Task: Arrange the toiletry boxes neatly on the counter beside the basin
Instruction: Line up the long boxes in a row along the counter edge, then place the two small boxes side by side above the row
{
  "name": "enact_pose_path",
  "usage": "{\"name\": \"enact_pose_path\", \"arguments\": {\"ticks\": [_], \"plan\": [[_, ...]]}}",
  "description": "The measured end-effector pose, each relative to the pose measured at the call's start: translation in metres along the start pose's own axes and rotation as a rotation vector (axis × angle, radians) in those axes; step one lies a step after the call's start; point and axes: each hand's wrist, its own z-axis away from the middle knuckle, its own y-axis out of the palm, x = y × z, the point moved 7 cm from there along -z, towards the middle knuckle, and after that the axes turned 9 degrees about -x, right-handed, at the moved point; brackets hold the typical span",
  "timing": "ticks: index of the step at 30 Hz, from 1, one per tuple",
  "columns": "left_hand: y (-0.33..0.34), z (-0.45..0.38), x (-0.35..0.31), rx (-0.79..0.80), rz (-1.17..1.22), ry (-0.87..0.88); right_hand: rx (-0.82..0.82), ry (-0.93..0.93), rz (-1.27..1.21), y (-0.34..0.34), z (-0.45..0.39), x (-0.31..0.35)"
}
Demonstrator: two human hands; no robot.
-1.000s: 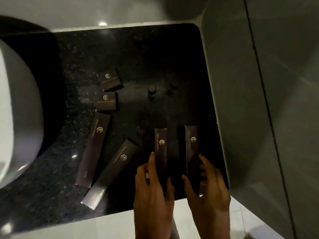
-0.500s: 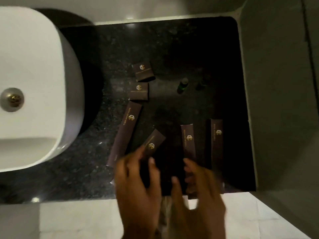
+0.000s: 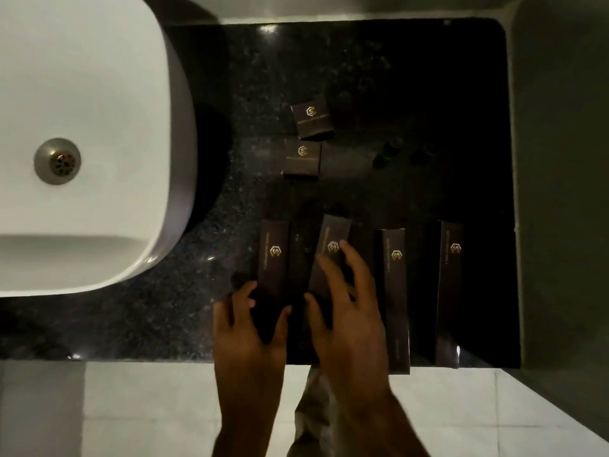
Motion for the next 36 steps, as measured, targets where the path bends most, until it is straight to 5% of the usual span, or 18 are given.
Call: {"name": "enact_pose_path", "arguments": {"ticks": [17,21,23,31,36], "plan": [[0.002,0.006,-0.001,0.051,0.151,-0.024,-0.013,-0.111,0.045,-0.028,0.009,-0.013],[-0.022,-0.042,-0.049,-0.096,0.109,0.119,-0.102,-0.233,0.013,-0.051,-0.057,0.027],[-0.018,-0.081,-0.077,-0.049,0.09,0.207,-0.079,-0.334,0.089,-0.053,-0.11,0.053],[0.038,-0.178,-0.112,0.2,-0.165,0.464,0.304,-0.516,0.54,-0.017,-0.247,0.082],[0.033,-0.184,-0.1,0.134,-0.137,0.452,0.085,-0.498,0.459,-0.029,-0.246,0.069]]}}
